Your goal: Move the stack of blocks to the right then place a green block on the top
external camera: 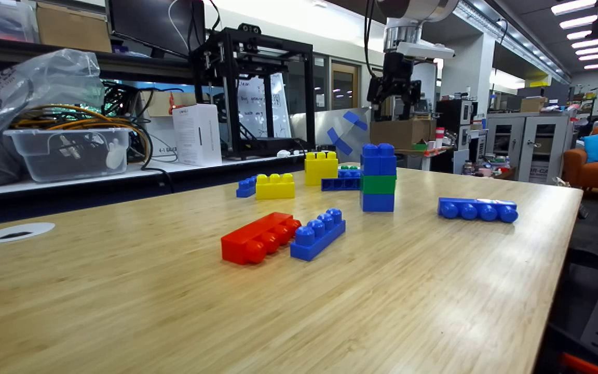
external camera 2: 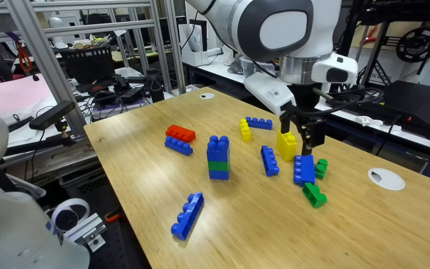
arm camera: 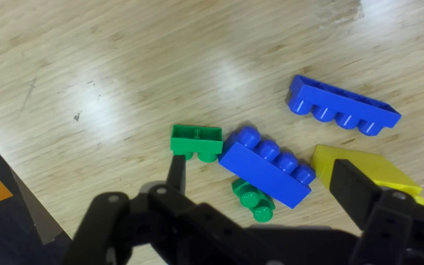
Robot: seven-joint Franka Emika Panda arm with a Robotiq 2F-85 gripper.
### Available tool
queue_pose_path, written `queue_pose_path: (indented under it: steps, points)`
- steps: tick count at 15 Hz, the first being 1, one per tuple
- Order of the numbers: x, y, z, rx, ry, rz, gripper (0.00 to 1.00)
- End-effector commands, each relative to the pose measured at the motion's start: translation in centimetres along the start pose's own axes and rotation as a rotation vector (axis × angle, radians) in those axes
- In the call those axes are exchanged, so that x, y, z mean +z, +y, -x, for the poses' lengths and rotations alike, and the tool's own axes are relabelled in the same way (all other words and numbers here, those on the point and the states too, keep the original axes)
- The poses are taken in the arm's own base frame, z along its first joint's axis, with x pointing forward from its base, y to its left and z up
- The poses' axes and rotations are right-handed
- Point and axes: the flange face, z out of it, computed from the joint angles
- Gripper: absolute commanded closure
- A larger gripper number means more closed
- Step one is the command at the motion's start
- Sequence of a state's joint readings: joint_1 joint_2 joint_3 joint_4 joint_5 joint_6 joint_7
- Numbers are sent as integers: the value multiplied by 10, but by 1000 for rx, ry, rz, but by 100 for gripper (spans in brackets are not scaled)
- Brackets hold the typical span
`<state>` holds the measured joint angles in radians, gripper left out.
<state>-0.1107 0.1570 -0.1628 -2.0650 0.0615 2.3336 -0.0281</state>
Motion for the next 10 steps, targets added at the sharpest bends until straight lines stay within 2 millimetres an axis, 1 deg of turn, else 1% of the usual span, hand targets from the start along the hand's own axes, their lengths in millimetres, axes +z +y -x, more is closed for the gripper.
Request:
queue_pose_path:
  steps: [1, 6, 10]
  points:
    - [8, 6, -19, 20, -100, 26, 0]
    - [25, 18, -29, 39, -240, 34, 0]
    - [47, 21, -35, 43, -289, 39, 0]
